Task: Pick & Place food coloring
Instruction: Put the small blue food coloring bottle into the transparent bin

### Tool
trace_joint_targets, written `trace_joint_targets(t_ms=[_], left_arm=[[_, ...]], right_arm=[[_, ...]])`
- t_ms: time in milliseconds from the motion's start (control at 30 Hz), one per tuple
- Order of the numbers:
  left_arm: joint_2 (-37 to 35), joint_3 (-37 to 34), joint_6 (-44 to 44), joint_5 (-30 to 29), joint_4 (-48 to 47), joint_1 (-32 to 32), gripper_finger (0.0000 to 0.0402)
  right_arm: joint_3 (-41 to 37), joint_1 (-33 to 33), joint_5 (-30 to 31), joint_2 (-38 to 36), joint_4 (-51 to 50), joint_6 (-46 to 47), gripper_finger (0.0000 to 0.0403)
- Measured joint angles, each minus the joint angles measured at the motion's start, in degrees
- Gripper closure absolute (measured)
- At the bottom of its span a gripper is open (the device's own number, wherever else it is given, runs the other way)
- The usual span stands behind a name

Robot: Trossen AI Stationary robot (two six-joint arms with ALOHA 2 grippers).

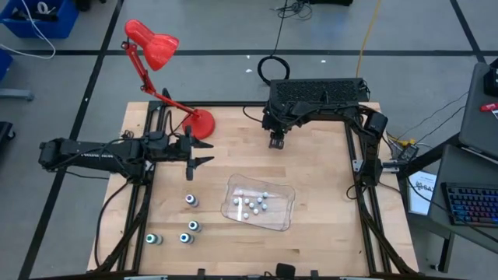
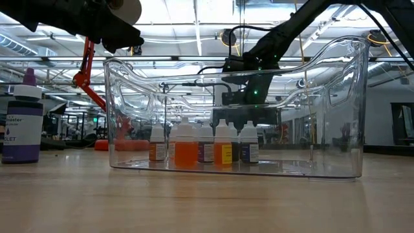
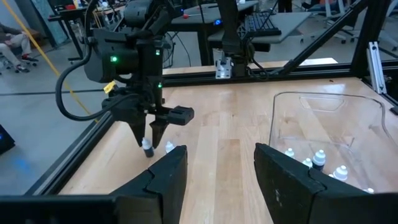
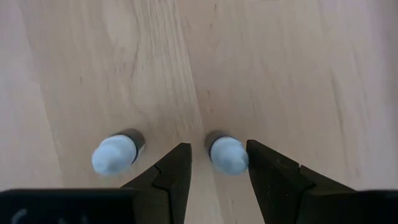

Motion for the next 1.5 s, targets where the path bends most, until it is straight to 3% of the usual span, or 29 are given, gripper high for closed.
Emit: trace_joint_targets(t_ms=[233, 1267, 1500], left_arm=[[0.0, 0.0, 0.0, 0.0, 0.0, 0.0, 0.0215], [0.0, 0.0, 0.0, 0.0, 0.0, 0.0, 0.0215], [0.0, 0.0, 0.0, 0.0, 0.0, 0.0, 0.0215]], right_arm=[[0.0, -0.1, 3.3, 0.0, -0.2, 0.0, 0.0261], [0.0, 0.0, 2.4, -2.3, -1.5, 0.2, 0.0261], [0.0, 0.2, -0.5, -2.2, -1.3, 1.4, 0.0261]])
